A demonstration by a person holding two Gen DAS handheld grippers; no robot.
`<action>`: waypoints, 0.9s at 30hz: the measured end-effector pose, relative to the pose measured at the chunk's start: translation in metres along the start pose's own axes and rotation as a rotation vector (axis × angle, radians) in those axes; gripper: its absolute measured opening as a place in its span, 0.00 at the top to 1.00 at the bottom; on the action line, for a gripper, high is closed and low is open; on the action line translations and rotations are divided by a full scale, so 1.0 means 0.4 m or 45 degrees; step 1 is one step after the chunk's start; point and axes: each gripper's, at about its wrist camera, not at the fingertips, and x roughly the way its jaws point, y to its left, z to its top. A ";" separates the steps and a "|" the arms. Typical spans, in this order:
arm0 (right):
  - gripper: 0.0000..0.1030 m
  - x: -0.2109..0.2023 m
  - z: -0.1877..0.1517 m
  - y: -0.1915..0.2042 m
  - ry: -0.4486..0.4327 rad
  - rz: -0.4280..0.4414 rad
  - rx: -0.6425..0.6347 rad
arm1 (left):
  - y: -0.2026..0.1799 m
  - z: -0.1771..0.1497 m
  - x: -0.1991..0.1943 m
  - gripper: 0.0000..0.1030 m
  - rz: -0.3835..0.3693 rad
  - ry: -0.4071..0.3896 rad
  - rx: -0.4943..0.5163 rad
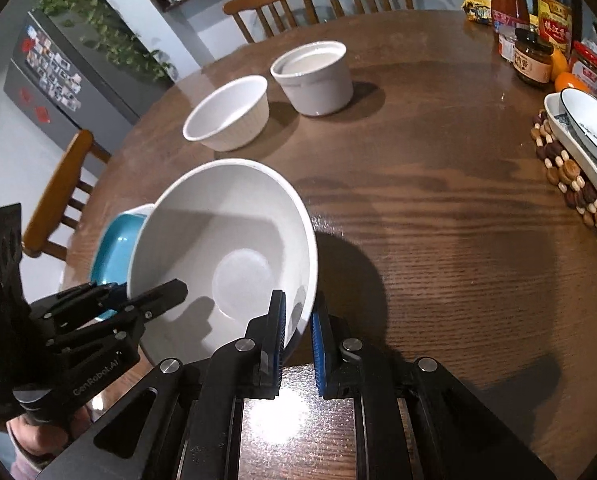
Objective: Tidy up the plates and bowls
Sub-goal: 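Grasp the large white bowl rim and slide it beside the stack, then release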
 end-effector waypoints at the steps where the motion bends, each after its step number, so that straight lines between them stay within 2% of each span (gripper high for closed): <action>1: 0.87 0.005 0.001 0.000 0.007 -0.001 0.001 | 0.004 0.002 -0.001 0.78 0.000 -0.003 0.002; 2: 0.87 0.007 0.002 0.000 0.004 -0.002 0.005 | 0.004 0.003 0.001 0.75 0.001 -0.006 0.001; 4: 0.87 0.004 0.005 0.001 -0.016 -0.030 0.008 | 0.013 0.006 0.003 0.63 0.025 -0.025 -0.027; 5: 0.87 -0.002 0.008 0.003 -0.041 -0.054 0.004 | 0.019 0.006 -0.002 0.53 0.025 -0.047 -0.042; 6: 0.79 -0.009 0.007 0.004 -0.062 -0.083 -0.003 | 0.026 0.006 -0.011 0.46 0.023 -0.072 -0.056; 9: 0.63 -0.035 0.001 0.019 -0.133 -0.154 -0.040 | 0.040 0.005 -0.050 0.44 0.032 -0.168 -0.073; 13: 0.62 -0.071 -0.009 0.045 -0.216 -0.216 -0.088 | 0.045 0.005 -0.090 0.37 0.064 -0.244 -0.071; 15: 0.61 -0.091 -0.018 0.062 -0.256 -0.228 -0.117 | 0.043 -0.002 -0.111 0.28 0.099 -0.286 -0.058; 19: 0.58 -0.124 -0.045 0.098 -0.310 -0.221 -0.180 | 0.043 -0.023 -0.145 0.27 0.147 -0.344 -0.024; 21: 0.50 -0.133 -0.059 0.113 -0.325 -0.207 -0.200 | 0.053 -0.036 -0.161 0.26 0.157 -0.366 -0.029; 27: 0.50 -0.142 -0.072 0.151 -0.349 -0.164 -0.252 | 0.111 -0.047 -0.189 0.26 0.130 -0.410 -0.121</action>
